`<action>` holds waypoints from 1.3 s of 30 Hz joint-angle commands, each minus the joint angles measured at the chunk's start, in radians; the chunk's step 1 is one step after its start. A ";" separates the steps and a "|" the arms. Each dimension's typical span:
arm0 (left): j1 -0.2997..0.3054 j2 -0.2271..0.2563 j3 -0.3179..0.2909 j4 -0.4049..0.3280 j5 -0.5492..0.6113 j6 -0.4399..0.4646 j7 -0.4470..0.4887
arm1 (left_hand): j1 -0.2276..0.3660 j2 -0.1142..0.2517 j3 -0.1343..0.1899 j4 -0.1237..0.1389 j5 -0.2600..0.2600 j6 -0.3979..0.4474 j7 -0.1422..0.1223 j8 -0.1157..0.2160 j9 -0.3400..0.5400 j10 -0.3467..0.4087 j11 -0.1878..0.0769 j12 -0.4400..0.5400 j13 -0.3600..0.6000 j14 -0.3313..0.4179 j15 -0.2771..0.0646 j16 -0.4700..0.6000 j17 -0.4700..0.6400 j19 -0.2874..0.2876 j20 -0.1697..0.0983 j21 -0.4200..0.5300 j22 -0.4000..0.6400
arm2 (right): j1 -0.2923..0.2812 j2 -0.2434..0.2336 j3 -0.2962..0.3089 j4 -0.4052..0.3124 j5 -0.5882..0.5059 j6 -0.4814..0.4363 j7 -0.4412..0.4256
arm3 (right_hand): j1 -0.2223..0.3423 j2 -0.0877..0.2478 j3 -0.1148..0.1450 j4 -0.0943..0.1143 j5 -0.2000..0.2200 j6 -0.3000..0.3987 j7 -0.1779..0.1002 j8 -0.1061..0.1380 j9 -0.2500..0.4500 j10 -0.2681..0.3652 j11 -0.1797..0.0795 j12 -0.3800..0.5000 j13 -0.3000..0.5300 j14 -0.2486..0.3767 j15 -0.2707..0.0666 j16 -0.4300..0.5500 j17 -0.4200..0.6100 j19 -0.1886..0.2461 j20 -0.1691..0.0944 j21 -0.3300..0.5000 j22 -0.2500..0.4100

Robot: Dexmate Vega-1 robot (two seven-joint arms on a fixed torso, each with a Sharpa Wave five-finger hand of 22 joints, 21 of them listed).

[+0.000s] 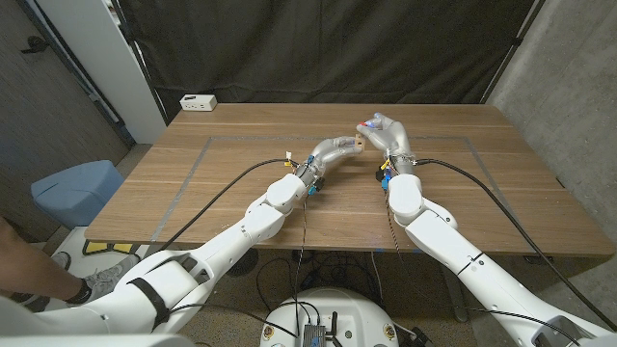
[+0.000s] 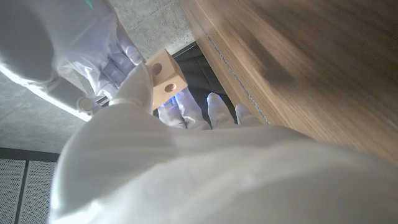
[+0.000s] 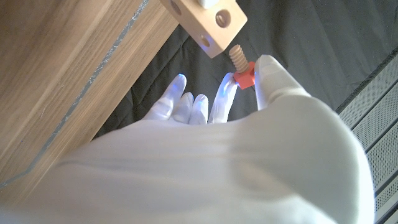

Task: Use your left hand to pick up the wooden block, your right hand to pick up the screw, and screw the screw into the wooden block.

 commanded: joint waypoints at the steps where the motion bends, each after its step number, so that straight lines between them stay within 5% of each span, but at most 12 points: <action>1: 0.006 0.004 0.000 -0.012 0.003 0.003 0.004 | -0.003 0.008 0.008 0.001 0.008 0.044 0.002 0.006 0.005 0.005 -0.001 -0.004 0.003 0.007 -0.059 -0.005 0.003 -0.004 0.007 0.003 0.003 | -0.006 -0.004 0.001 -0.010 -0.003 -0.008 0.001 | 0.002 0.007 -0.004 0.000 0.009 -0.005 -0.001 0.007 0.000 -0.002 -0.003 -0.003 0.004 0.005 -0.071 0.000 0.002 0.000 -0.057 -0.003 0.003; 39: 0.015 0.013 -0.005 -0.030 -0.004 0.018 0.007 | -0.004 0.007 0.009 0.001 0.008 0.048 0.002 0.005 0.005 0.009 -0.003 -0.005 0.007 0.009 -0.061 -0.006 0.003 -0.003 0.005 0.003 0.003 | -0.003 -0.009 -0.003 -0.014 0.003 -0.023 0.015 | 0.000 0.009 -0.008 0.002 0.015 -0.007 -0.004 0.013 -0.004 -0.002 -0.003 -0.002 0.004 0.005 -0.070 -0.003 0.001 -0.001 -0.054 -0.003 0.003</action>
